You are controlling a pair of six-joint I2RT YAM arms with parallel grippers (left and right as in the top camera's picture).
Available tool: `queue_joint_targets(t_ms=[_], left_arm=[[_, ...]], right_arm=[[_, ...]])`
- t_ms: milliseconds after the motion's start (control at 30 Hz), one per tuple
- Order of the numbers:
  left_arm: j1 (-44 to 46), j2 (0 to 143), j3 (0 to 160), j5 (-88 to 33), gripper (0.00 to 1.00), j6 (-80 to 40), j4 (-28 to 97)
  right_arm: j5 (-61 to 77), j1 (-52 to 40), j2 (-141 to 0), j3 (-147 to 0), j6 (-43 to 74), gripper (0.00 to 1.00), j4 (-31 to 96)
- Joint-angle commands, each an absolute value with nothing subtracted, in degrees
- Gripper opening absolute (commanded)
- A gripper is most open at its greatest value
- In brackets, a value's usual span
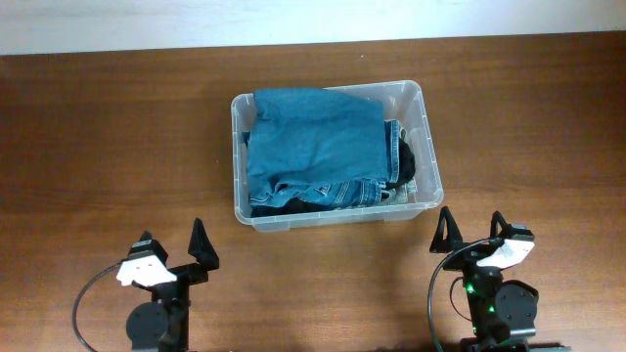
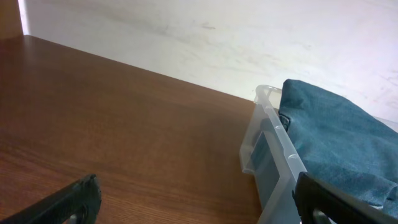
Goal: Pack container
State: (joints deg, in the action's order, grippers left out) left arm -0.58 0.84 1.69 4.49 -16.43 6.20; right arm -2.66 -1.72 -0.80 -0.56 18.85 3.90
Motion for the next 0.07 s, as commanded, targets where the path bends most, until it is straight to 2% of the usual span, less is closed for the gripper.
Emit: queue_joint_targets(t_ms=[0,33], left_arm=[[-0.9,0.3,1.3,3.9,0.99,-15.5,6.0],[-0.9,0.3,1.3,3.9,1.00,-15.5,6.0]], right_arm=[[-3.5,-2.3,-0.3,-0.3,18.2,0.98,4.3],[-3.5,-2.3,-0.3,-0.3,18.3,0.98,4.3]])
